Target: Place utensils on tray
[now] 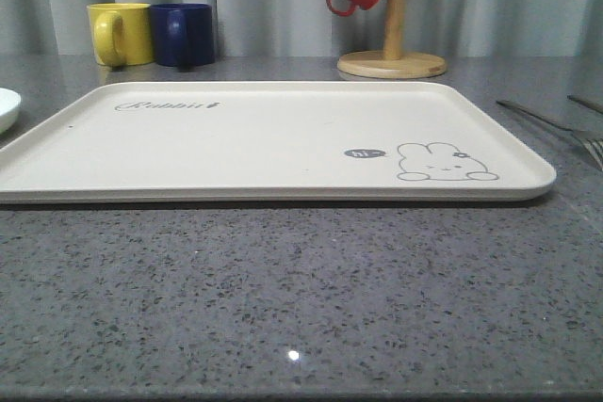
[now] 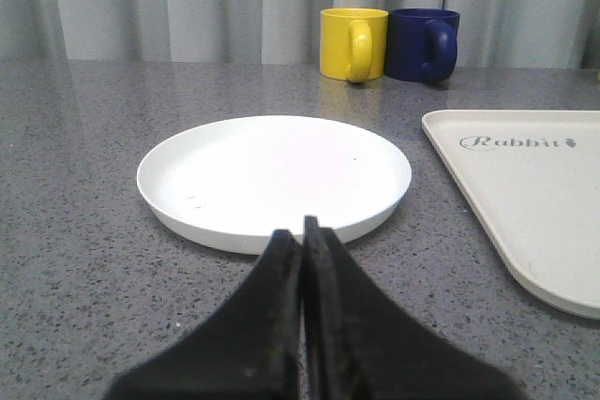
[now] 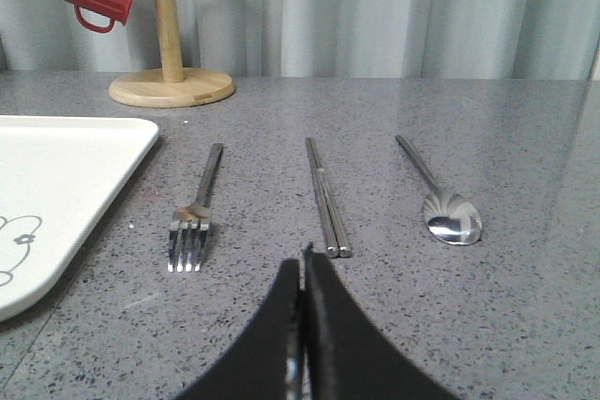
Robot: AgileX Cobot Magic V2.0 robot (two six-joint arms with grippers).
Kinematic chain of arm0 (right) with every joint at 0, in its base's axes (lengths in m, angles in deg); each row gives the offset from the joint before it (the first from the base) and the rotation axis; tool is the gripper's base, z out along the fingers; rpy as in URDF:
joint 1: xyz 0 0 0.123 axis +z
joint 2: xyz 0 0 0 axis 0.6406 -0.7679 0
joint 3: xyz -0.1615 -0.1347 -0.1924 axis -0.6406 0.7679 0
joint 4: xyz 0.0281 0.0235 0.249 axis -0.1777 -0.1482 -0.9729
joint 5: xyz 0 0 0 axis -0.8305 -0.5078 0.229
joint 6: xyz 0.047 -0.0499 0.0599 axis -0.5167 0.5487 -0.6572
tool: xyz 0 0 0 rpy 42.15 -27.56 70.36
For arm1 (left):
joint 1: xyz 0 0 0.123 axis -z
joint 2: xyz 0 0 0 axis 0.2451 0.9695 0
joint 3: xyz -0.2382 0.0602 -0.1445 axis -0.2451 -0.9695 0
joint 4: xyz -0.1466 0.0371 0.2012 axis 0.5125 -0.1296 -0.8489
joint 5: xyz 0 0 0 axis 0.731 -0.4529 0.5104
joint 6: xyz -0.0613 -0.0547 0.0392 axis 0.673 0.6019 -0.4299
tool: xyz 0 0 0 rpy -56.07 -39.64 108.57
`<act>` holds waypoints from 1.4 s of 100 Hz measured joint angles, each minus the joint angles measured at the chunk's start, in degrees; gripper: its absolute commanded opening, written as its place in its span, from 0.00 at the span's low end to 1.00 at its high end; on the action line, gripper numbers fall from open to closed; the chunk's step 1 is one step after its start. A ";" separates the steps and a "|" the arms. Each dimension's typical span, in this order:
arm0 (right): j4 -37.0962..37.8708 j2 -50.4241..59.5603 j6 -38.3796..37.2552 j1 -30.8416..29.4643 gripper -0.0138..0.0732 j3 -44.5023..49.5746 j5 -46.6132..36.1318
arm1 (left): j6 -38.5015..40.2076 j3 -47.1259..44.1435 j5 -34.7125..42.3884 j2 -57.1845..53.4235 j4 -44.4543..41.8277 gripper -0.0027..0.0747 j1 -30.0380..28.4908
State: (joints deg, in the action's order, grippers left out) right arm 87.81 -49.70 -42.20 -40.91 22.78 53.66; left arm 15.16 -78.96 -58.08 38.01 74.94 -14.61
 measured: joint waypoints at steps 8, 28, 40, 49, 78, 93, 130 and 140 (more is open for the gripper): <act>0.00 0.00 0.00 0.00 0.09 0.00 0.00 | 0.00 0.00 0.00 0.00 0.00 0.01 0.00; 0.00 0.00 0.00 0.00 0.09 0.00 0.00 | 0.00 0.00 0.00 0.00 0.00 0.01 0.00; 0.00 0.00 0.00 0.00 0.09 0.00 0.00 | 0.00 0.00 1.30 0.00 0.00 0.01 0.00; 0.00 0.00 0.00 0.00 0.09 0.00 0.00 | 0.00 0.00 2.27 0.00 0.00 0.01 0.00; 0.00 0.00 0.00 0.00 0.09 0.00 0.00 | 0.00 1.67 1.14 0.00 0.00 0.01 0.00; 0.00 0.00 0.00 0.00 0.09 0.00 0.00 | 0.00 8.32 -5.66 0.00 0.00 0.01 0.00; 0.00 0.00 0.00 0.00 0.09 0.00 0.00 | 0.00 25.74 -21.30 17.79 -1.10 0.01 0.00; 0.00 0.00 0.00 0.00 0.09 0.00 0.00 | 0.00 30.63 -25.50 25.11 -2.18 0.01 0.00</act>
State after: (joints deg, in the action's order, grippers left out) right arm 87.81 -49.70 -42.20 -40.91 22.78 53.66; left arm 15.16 -48.33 -83.58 63.12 72.76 -14.61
